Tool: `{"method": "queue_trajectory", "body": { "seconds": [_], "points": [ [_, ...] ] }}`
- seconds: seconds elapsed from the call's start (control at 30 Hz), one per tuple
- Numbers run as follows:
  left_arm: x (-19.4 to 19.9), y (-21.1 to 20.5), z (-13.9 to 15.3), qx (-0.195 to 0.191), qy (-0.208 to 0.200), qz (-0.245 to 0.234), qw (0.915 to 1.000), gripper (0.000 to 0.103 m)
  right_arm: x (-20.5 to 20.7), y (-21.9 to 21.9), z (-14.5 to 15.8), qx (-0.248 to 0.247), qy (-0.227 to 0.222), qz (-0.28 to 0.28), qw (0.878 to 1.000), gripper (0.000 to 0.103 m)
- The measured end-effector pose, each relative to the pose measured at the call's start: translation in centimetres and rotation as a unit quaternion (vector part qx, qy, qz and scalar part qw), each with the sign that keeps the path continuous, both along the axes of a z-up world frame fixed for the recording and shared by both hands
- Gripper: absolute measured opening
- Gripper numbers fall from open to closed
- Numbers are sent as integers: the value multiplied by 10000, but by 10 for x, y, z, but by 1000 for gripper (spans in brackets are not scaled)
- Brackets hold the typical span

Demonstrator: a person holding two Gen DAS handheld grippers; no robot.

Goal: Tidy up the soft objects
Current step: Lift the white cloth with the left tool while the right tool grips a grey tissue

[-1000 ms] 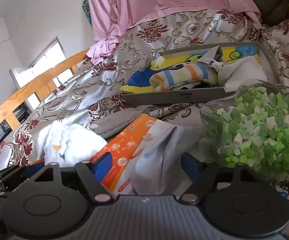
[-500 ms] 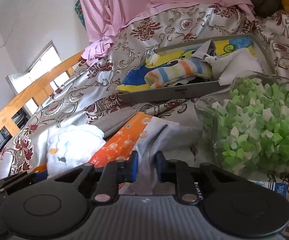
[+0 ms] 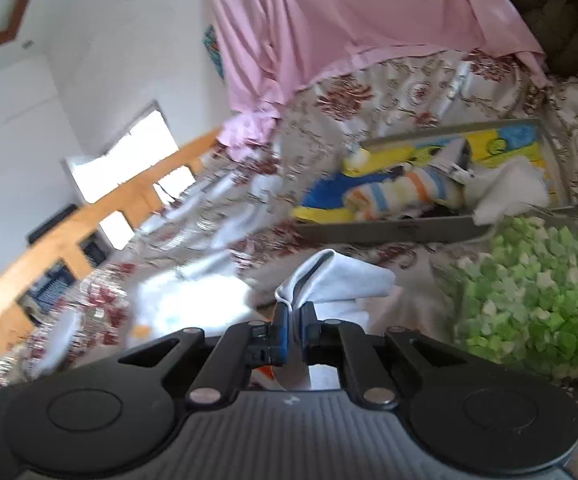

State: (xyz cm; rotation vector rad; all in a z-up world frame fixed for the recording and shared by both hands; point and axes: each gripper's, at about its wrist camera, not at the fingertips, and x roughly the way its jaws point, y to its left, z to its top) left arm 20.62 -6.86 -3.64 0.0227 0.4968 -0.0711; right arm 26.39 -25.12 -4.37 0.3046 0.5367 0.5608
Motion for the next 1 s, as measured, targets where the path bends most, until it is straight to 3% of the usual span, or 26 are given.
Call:
{"method": "queue_trajectory", "body": {
  "seconds": [0.17,0.47,0.67,0.73,0.8,1.0],
  "points": [
    [-18,1,-2,-84,147,102,9998,28,-4,-1,6,267,0,361,9990,7],
    [-12,15,-9,-143,457,468,9978,30,5,9,-10,-123,280,199,9993,8],
    [-4,18,-13,-202,475,516,9973,43,13,11,-22,-321,388,10,9987,23],
    [-2,21,-15,-290,489,569,9968,47,14,13,-24,-391,382,-4,9985,37],
    [0,24,-17,-403,499,610,9961,51,13,15,-26,-501,339,-21,9982,43],
    [4,27,-20,-438,474,602,9961,62,13,20,-31,-641,332,-38,9974,50]
  ]
}}
